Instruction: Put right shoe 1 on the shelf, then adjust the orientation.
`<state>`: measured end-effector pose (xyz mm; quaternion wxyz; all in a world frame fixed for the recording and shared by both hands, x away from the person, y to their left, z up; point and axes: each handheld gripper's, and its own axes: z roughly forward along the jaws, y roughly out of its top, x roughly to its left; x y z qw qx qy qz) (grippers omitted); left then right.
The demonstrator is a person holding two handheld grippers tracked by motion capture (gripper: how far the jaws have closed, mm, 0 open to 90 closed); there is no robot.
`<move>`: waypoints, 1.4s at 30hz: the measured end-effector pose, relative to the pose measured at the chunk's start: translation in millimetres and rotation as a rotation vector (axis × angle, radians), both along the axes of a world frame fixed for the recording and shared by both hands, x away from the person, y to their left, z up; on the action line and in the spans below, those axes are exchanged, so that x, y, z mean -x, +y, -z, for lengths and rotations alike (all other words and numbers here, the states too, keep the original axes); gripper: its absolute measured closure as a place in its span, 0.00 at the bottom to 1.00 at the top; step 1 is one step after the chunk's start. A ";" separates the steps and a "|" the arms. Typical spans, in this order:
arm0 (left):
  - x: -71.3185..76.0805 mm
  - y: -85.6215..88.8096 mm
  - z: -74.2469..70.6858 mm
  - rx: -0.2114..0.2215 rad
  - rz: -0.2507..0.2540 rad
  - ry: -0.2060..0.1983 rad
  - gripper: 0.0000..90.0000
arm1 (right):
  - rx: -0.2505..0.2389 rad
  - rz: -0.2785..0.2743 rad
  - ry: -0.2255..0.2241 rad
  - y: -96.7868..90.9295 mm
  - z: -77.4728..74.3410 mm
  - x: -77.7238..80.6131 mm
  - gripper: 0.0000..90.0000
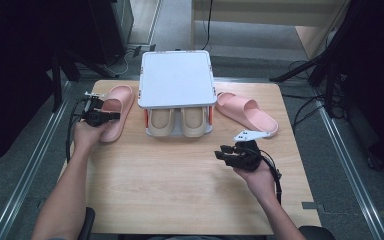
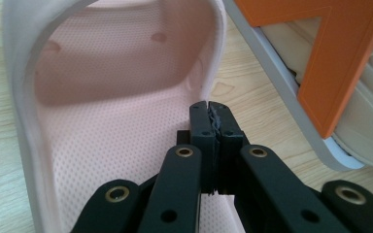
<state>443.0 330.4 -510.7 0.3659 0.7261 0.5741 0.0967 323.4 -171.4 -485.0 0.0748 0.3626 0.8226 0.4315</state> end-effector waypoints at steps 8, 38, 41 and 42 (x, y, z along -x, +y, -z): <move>-3.5 -11.7 1.1 0.028 0.015 0.000 0.99 | 0.004 -0.002 0.005 1.9 1.8 -0.7 0.72; 19.3 24.3 -30.3 0.039 -0.052 0.013 0.63 | -0.008 0.008 0.019 0.8 1.9 -7.2 0.70; 21.1 29.4 -31.1 0.041 -0.070 0.008 0.61 | -0.009 0.008 0.019 0.6 1.8 -7.5 0.70; 21.3 31.4 -30.4 0.038 -0.076 0.013 0.61 | -0.011 0.009 0.019 0.5 1.7 -7.6 0.70</move>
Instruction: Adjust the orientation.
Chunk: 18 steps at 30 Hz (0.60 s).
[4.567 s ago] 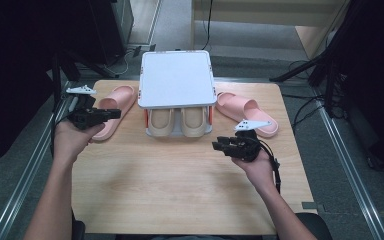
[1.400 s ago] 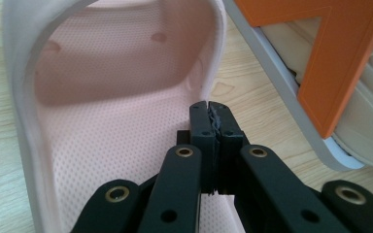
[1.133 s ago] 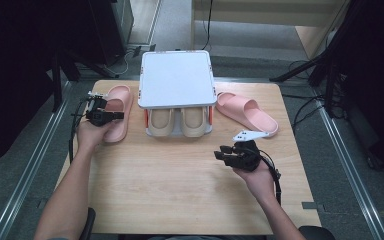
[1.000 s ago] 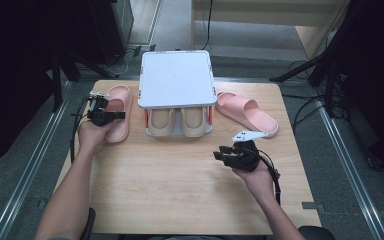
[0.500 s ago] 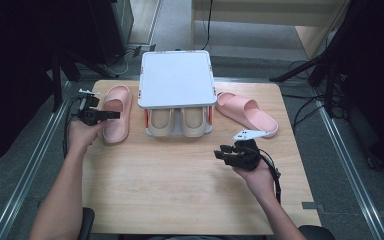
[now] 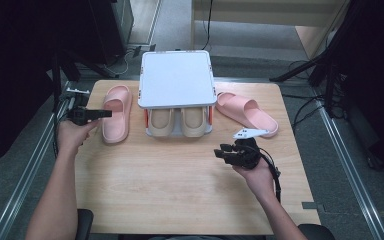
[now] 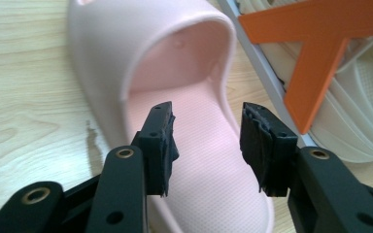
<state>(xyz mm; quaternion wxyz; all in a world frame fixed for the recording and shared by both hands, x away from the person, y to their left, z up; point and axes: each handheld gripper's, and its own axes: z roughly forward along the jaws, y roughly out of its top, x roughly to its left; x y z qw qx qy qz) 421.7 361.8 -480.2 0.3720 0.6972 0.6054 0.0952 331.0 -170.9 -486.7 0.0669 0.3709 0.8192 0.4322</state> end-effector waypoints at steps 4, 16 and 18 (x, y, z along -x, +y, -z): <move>-0.4 6.7 3.9 -0.003 -0.017 0.004 0.59 | -0.001 0.004 0.001 -1.2 0.5 -1.3 0.70; -11.0 14.0 26.0 -0.026 -0.063 0.004 0.56 | -0.002 0.016 0.012 -3.2 2.8 0.8 0.69; -13.5 12.9 28.8 -0.025 -0.066 -0.008 0.56 | -0.001 0.021 0.014 -4.5 3.2 1.4 0.69</move>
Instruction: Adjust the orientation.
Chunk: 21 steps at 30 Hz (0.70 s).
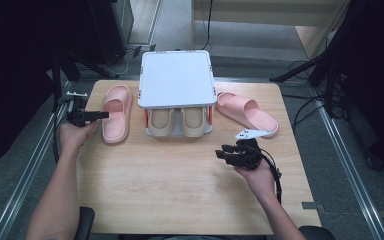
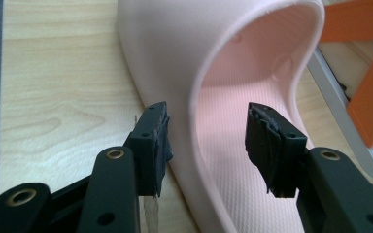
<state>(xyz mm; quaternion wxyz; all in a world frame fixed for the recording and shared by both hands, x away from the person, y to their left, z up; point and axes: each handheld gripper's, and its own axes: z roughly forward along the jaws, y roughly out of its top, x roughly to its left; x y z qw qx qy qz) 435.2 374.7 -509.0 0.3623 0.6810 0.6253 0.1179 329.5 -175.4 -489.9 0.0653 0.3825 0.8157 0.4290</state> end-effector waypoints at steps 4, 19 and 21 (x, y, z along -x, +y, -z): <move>-5.2 -3.4 8.0 -0.023 -0.009 -0.004 0.57 | 0.001 0.006 -0.002 -2.4 0.5 0.9 0.69; -7.3 -1.2 9.4 -0.050 -0.067 -0.046 0.86 | 0.007 0.002 0.007 0.8 3.5 1.3 0.69; -7.2 -1.0 8.9 -0.052 -0.067 -0.041 0.87 | 0.007 0.005 0.008 0.1 3.2 1.2 0.69</move>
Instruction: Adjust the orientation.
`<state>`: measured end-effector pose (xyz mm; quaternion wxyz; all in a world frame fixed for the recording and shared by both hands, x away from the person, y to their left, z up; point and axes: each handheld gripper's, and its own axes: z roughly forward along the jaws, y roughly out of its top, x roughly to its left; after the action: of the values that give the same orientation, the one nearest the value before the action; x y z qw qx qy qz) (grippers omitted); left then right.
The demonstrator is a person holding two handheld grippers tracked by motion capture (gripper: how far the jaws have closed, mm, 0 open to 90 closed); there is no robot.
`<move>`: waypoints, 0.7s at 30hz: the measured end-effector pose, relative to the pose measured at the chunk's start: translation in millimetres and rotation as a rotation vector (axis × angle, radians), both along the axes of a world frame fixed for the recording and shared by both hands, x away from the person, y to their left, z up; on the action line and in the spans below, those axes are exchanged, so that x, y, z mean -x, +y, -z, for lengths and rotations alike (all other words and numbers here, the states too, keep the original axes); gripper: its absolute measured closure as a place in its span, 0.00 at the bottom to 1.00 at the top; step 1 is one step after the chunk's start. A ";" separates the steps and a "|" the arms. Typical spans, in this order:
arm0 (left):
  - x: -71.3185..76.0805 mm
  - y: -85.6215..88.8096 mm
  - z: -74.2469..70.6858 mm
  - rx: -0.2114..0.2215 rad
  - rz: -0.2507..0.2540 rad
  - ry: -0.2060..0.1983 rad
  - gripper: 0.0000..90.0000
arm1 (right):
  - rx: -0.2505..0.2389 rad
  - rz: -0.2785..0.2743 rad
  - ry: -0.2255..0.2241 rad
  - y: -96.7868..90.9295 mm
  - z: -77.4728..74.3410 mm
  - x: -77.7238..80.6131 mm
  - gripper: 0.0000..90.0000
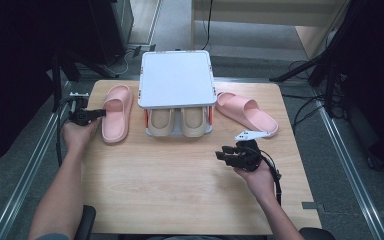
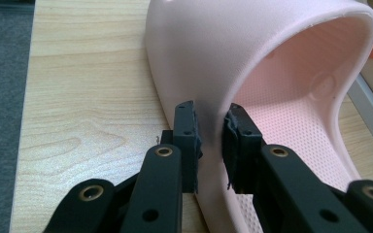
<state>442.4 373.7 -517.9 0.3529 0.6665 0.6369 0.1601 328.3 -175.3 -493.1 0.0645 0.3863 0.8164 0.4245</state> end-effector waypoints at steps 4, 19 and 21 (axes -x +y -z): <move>1.5 1.6 -2.7 -0.001 -0.009 0.008 0.91 | -0.003 0.002 -0.004 -0.8 -0.6 0.1 0.69; 11.8 -5.9 -25.9 0.010 0.006 0.051 0.94 | -0.013 -0.006 -0.013 0.2 -4.6 -3.3 0.69; 12.8 -10.0 -32.6 -0.007 0.008 0.046 0.94 | -0.019 -0.007 -0.014 -0.6 -5.8 -3.5 0.69</move>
<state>429.6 363.7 -485.3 0.3367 0.6737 0.6416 0.1456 331.8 -175.9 -487.3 0.0649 0.3810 0.8131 0.4353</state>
